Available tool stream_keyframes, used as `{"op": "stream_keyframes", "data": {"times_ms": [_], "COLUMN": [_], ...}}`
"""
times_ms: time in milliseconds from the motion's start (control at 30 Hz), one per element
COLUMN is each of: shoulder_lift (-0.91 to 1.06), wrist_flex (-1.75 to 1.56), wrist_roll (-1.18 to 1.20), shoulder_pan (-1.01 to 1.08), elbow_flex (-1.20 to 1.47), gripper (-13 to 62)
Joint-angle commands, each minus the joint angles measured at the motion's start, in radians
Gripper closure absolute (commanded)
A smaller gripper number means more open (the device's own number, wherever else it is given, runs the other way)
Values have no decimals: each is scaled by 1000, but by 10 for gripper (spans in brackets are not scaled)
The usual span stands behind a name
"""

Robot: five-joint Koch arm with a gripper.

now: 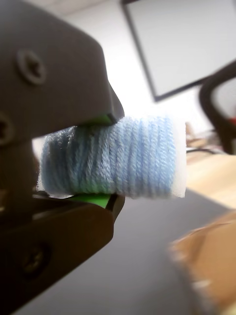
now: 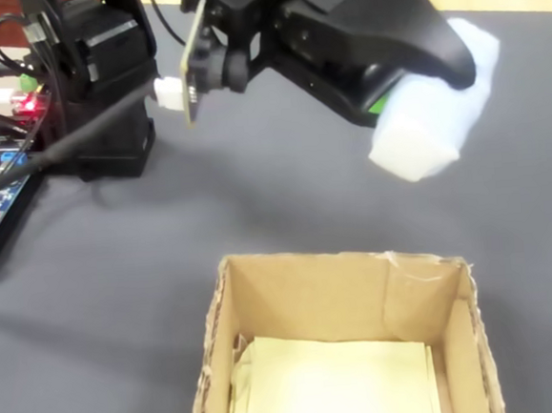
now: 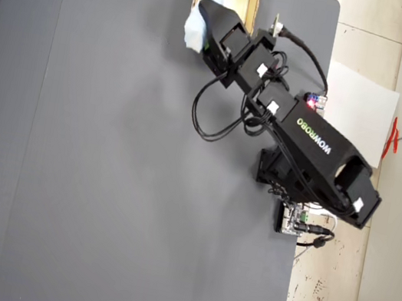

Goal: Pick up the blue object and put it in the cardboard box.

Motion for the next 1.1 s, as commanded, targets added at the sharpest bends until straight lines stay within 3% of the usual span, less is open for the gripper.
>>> {"op": "stream_keyframes", "data": {"times_ms": [0, 500, 533, 567, 600, 667, 1067], "shoulder_lift": [-14, -290, -301, -327, -337, -337, -324], "wrist_flex": [29, 565, 580, 652, 701, 716, 634], "wrist_roll": [-28, -184, -181, -155, -149, -144, -32], "shoulder_pan": [55, 221, 227, 229, 229, 232, 239], "elbow_flex": [-123, -471, -474, -509, -526, -526, -537], "gripper": [446, 445, 426, 316, 268, 215, 160]}}
